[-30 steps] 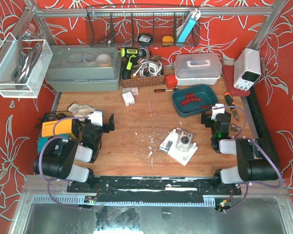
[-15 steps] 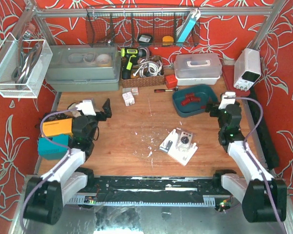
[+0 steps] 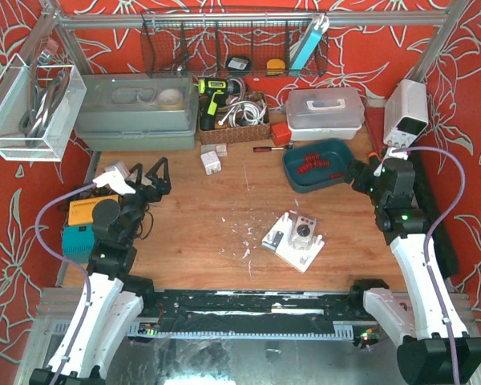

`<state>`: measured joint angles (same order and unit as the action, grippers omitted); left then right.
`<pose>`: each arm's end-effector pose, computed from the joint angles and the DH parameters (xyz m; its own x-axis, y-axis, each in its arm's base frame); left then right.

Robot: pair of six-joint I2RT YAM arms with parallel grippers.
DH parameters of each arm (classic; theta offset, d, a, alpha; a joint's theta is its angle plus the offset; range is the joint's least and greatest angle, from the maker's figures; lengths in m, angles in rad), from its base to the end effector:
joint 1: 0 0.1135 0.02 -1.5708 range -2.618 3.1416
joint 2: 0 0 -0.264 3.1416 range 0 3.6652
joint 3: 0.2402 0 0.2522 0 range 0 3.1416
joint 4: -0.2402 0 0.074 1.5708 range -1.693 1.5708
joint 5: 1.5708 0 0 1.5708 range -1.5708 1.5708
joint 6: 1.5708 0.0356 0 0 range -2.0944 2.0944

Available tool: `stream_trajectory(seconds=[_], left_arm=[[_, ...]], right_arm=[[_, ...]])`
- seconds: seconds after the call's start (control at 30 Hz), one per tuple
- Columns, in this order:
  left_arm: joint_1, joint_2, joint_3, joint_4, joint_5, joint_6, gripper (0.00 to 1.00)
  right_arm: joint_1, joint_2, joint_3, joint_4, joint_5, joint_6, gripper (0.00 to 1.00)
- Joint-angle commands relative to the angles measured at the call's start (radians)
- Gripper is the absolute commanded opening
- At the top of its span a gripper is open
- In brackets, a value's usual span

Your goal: Install the large spring

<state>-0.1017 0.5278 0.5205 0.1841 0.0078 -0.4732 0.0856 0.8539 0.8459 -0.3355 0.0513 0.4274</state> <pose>0.1444 -0.0150 0.3239 0.1060 -0.4689 -0.8769 0.1769 0.8767 -0.4474 0.1946 0.0149 0.3337 -0.3208 0.3880 -0.8640 0.1052 0.9212 0.3746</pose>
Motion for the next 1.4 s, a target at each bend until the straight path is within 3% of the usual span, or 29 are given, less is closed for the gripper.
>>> stream_trajectory(seconds=[0.0, 0.17, 0.3, 0.53, 0.83, 0.9, 1.23, 1.37], left_arm=[[0.002, -0.021, -0.047, -0.055, 0.174, -0.114, 1.00], [-0.003, 0.088, -0.095, -0.032, 0.350, -0.157, 1.00], [-0.052, 0.161, -0.118, -0.007, 0.357, -0.133, 1.00], [-0.321, 0.205, -0.102, -0.006, 0.115, -0.014, 1.00], [-0.637, 0.361, -0.043, 0.029, -0.162, 0.120, 1.00], [-0.692, 0.393, -0.038, 0.050, -0.232, 0.155, 1.00], [-0.707, 0.375, -0.164, 0.195, -0.356, 0.236, 1.00], [-0.706, 0.365, -0.218, 0.252, -0.418, 0.248, 1.00]], right_arm=[[0.000, -0.008, 0.010, -0.180, -0.087, 0.091, 0.99], [0.002, 0.051, 0.003, -0.176, -0.277, 0.110, 0.97], [0.013, 0.078, -0.027, -0.154, -0.286, 0.124, 0.92], [0.062, 0.111, -0.044, -0.149, -0.242, 0.167, 0.87], [0.172, 0.197, 0.013, -0.142, -0.016, 0.229, 0.82], [0.196, 0.238, 0.051, -0.165, 0.064, 0.262, 0.77], [0.214, 0.508, 0.223, -0.135, 0.140, 0.324, 0.52], [0.217, 0.635, 0.317, -0.141, 0.147, 0.344, 0.47]])
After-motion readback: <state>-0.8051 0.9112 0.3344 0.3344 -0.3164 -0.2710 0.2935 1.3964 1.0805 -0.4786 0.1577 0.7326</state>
